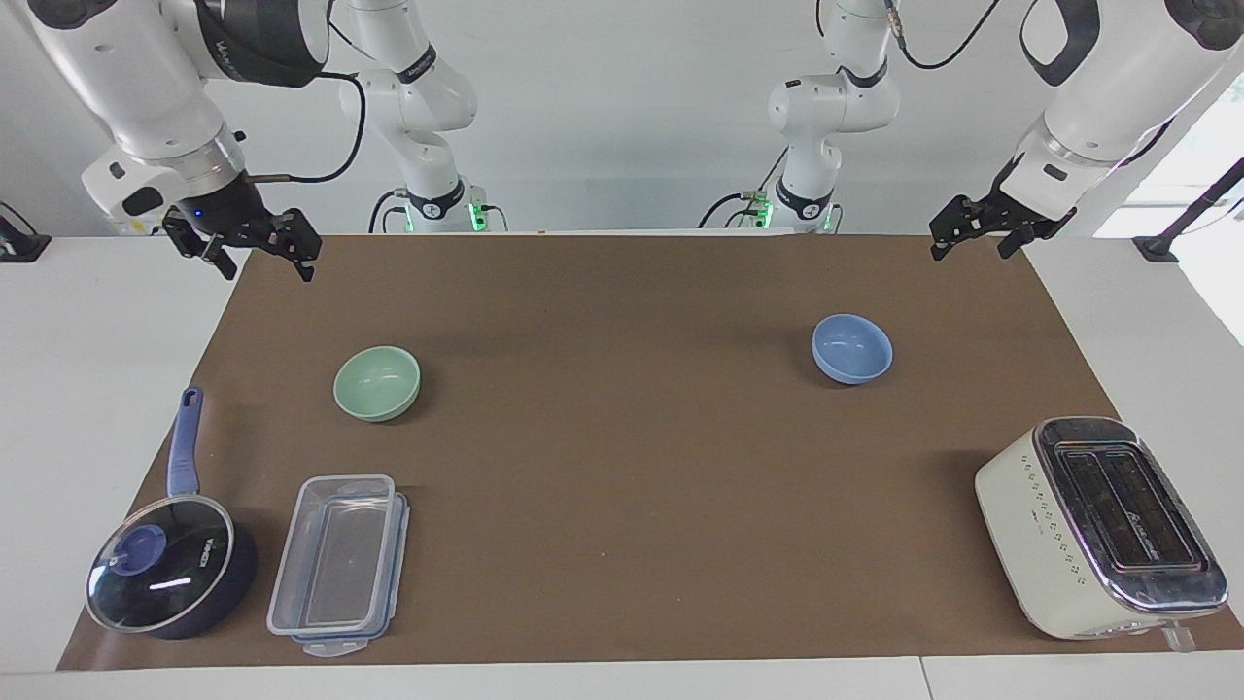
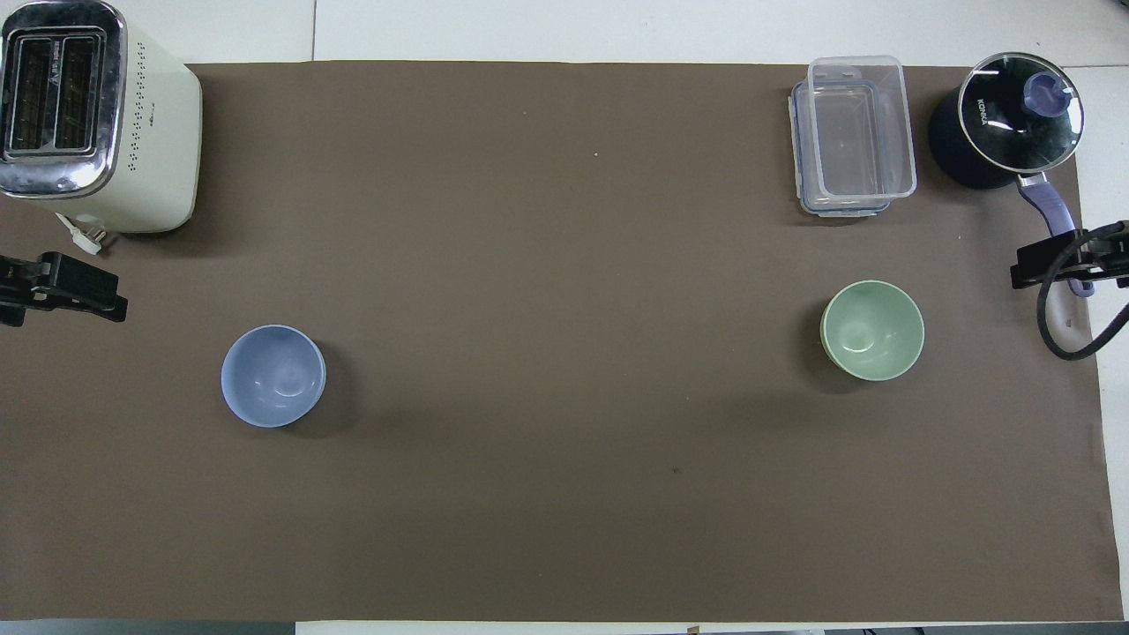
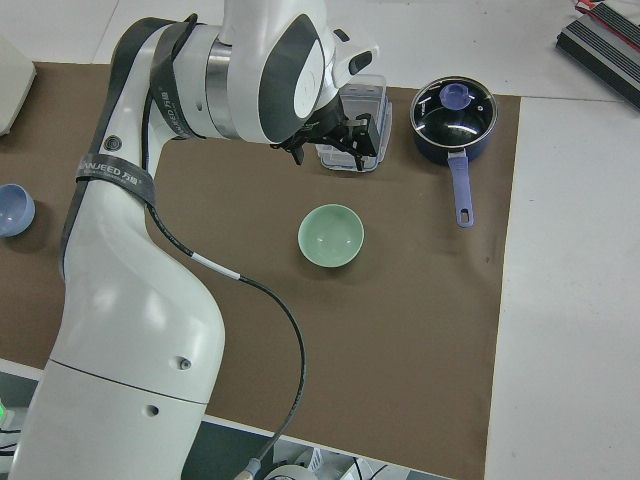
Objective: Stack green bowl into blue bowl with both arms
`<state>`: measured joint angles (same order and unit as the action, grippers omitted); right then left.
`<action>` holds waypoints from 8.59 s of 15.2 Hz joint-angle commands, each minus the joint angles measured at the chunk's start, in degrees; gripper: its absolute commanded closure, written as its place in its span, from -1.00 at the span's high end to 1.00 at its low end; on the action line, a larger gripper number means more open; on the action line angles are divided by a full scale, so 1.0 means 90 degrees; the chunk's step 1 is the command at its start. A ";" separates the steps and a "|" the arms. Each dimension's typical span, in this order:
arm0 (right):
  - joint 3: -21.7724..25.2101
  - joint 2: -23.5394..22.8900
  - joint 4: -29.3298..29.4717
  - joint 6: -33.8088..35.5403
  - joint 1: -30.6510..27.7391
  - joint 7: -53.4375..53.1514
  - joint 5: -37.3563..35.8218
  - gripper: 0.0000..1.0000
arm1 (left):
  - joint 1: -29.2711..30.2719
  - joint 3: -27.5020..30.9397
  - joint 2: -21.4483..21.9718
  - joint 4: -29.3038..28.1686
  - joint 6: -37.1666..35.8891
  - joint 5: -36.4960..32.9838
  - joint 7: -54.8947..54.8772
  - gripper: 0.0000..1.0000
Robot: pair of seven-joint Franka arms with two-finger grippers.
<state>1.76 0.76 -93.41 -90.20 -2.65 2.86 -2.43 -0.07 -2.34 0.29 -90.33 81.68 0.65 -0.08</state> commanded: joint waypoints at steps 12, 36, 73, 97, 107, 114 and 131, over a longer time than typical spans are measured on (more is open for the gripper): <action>-0.0030 0.0315 -0.0889 -0.0778 -0.0155 0.0092 0.0074 1.00 | -0.0118 -0.0003 0.0212 -0.0314 0.0349 -0.0062 -0.0020 1.00; -0.0020 -0.0349 -0.4435 -0.5222 -0.0546 0.1772 0.0827 -0.88 | 0.0262 0.0006 0.0242 -0.4913 0.5143 -0.0062 -0.1201 1.00; -0.0186 -0.0837 -0.1662 -0.3445 0.2618 -0.2388 0.1481 -1.00 | -0.3527 -0.0013 -0.1653 -0.3137 0.5084 0.1031 0.0791 -1.00; -0.0254 -0.1393 -0.2131 -0.4481 0.4415 -0.4243 0.1481 -1.00 | 0.0330 0.0094 0.0593 -0.1652 0.1159 0.0260 -0.1544 1.00; -0.0254 -0.1560 -0.2082 -0.4159 0.4669 -0.4321 0.1277 -1.00 | 0.0009 0.0104 -0.0020 -0.0201 0.0293 -0.0169 -0.1290 1.00; -0.0254 -0.1569 -0.2092 -0.4236 0.4572 -0.4243 0.1208 -1.00 | -0.0304 0.0211 -0.0062 -0.0117 0.0212 -0.0531 -0.0608 1.00; -0.0264 -0.1726 -0.2160 -0.4792 0.4542 -0.4282 0.1208 -1.00 | -0.0128 0.0172 0.0417 -0.0685 0.0729 0.0123 -0.0235 1.00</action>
<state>-0.15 -14.63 -112.63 -131.92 38.64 -35.34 9.36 -1.08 -0.95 2.45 -94.20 86.26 0.72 -2.79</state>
